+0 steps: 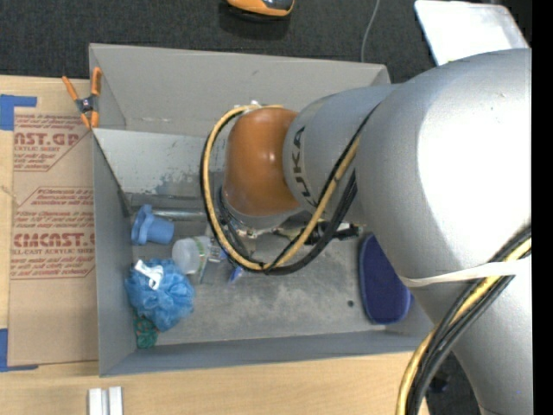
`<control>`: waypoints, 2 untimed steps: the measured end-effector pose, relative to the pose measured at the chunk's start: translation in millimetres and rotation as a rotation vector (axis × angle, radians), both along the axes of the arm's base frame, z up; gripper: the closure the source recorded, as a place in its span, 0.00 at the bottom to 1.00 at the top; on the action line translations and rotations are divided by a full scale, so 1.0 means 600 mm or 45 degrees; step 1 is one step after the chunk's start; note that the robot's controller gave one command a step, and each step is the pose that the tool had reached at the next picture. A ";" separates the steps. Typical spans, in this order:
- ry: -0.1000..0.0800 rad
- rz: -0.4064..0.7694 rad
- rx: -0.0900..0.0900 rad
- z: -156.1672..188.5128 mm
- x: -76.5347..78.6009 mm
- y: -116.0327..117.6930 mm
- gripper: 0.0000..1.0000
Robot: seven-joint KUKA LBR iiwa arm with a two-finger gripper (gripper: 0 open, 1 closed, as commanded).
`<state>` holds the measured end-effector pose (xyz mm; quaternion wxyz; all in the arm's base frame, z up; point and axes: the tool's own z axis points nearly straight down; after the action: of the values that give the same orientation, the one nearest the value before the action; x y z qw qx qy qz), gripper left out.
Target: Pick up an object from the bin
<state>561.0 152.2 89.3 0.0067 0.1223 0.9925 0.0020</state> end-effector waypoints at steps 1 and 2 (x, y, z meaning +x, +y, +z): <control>0.000 0.000 0.000 0.000 0.000 0.000 1.00; -0.006 -0.011 0.003 -0.014 0.006 -0.012 1.00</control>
Offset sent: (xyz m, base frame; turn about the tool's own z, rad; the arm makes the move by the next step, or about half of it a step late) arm 0.0024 -0.0088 -0.0100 0.0100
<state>564.9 145.2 80.8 0.0089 0.1265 0.9919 0.0036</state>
